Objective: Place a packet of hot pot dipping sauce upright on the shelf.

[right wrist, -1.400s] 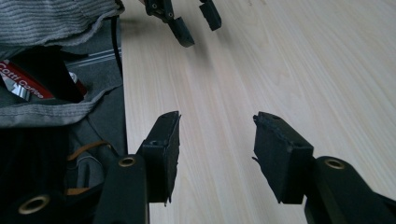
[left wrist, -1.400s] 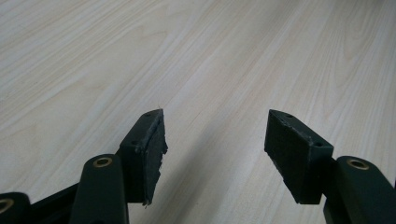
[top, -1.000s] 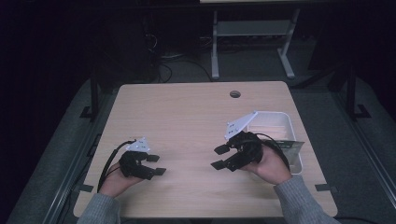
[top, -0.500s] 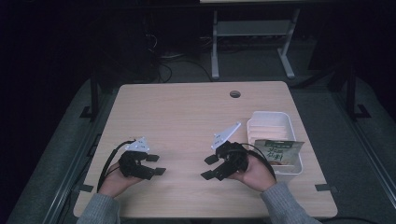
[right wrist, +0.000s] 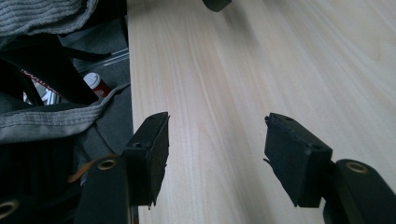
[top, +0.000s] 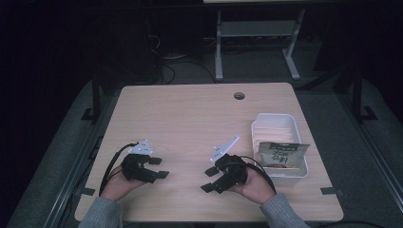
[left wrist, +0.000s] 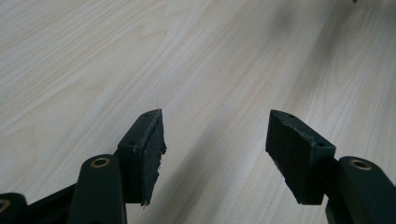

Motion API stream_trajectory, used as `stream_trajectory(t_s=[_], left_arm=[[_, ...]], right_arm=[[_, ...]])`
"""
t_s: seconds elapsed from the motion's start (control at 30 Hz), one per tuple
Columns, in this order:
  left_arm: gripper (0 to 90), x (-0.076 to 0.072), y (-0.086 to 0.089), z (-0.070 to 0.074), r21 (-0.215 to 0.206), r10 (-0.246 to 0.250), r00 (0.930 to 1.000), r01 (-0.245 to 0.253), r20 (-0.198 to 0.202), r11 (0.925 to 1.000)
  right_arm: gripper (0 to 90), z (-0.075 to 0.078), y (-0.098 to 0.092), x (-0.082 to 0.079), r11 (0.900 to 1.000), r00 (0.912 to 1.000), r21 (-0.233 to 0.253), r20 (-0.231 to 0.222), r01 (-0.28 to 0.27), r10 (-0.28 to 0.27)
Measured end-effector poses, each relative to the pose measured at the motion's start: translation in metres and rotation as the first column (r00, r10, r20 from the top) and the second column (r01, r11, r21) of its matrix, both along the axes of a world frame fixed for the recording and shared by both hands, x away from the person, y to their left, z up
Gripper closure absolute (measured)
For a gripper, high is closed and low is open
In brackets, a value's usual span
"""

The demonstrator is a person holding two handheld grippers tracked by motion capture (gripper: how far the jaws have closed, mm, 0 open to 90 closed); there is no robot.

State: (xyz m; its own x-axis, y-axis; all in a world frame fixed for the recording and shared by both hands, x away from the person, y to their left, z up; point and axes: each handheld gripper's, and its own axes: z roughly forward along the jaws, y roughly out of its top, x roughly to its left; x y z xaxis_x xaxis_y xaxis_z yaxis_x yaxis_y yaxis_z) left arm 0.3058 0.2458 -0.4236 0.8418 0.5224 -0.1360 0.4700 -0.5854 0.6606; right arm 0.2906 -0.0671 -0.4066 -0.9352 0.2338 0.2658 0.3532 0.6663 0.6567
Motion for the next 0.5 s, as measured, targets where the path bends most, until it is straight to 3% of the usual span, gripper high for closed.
stream_trajectory(t_s=[0.23,0.5], left_arm=[[36.3,0.0,-0.002,-0.003,0.01,0.0,1.0,0.0,-0.004,1.0],[29.5,0.0,-0.007,-0.006,0.031,0.008,1.0,-0.008,0.003,0.9995]], right_arm=[[36.4,-0.015,-0.001,-0.006,1.0,0.9998,0.007,-0.012,0.016,-0.016],[35.9,-0.028,-0.005,-0.013,0.999,0.9994,0.016,-0.019,0.028,-0.028]])
